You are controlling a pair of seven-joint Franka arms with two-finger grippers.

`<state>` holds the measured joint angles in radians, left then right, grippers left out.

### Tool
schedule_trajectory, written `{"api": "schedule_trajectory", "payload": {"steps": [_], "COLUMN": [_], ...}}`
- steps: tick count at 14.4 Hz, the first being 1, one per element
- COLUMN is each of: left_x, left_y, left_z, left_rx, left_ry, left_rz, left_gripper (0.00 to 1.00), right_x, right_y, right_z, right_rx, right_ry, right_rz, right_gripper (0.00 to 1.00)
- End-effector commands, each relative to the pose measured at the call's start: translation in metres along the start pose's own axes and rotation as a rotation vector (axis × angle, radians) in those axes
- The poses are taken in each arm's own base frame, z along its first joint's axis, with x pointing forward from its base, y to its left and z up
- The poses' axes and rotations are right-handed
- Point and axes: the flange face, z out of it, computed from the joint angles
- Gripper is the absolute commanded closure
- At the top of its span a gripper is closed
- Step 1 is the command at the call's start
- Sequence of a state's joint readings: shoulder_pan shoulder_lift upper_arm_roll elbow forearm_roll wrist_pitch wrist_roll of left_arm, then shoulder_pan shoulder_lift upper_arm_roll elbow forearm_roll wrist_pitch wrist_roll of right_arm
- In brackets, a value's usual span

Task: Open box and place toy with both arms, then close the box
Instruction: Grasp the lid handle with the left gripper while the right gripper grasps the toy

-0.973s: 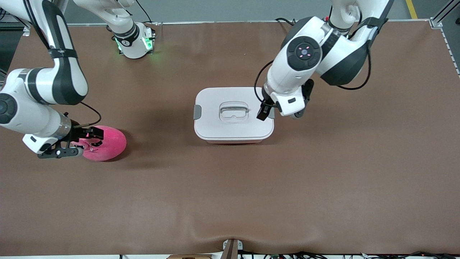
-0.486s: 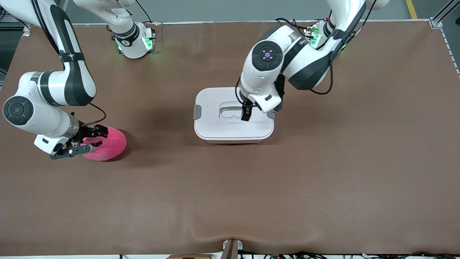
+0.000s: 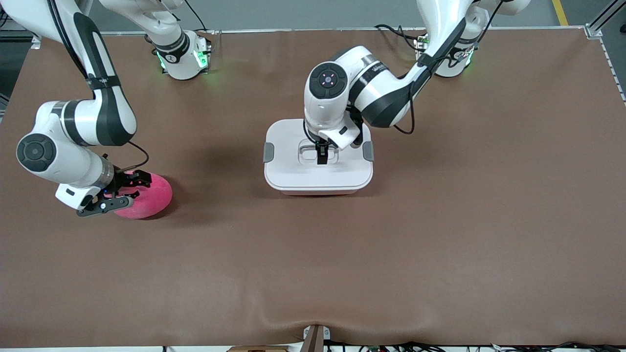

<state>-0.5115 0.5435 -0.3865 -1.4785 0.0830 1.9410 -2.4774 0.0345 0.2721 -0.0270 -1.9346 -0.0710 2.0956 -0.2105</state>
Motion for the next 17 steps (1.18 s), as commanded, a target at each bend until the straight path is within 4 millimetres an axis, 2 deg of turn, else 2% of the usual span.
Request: {"api": "schedule_trajectory", "payload": {"steps": [1, 8, 10, 12, 14, 16, 17], "left_x": [-0.003, -0.007, -0.006, -0.007, -0.007, -0.008, -0.007], "left_y": [-0.001, -0.007, -0.01, -0.011, -0.01, -0.009, -0.008], "left_z": [0.011, 0.022, 0.032, 0.033, 0.032, 0.031, 0.03], "left_rx": [-0.017, -0.029, -0.077, -0.086, -0.089, -0.094, -0.096], "left_ry": [0.012, 0.007, 0.056, 0.055, 0.053, 0.044, 0.043], "left_rz": [-0.018, -0.003, 0.037, 0.042, 0.04, 0.04, 0.038], "left_gripper": [0.0, 0.0, 0.0, 0.16, 0.49, 0.89, 1.0], "right_x": [0.0, 0.0, -0.003, -0.003, -0.003, -0.003, -0.002], "right_y": [0.003, 0.011, 0.019, 0.024, 0.024, 0.024, 0.023], "right_z": [0.008, 0.021, 0.023, 0.024, 0.025, 0.025, 0.024], "right_rx": [-0.014, -0.01, -0.006, -0.005, -0.005, -0.005, -0.004], "right_ry": [-0.003, -0.019, -0.022, -0.023, -0.024, -0.021, -0.021], "right_rz": [-0.016, -0.018, -0.041, -0.056, -0.054, -0.053, -0.055], "right_gripper": [0.0, 0.0, 0.01, 0.08, 0.16, 0.27, 0.32]}}
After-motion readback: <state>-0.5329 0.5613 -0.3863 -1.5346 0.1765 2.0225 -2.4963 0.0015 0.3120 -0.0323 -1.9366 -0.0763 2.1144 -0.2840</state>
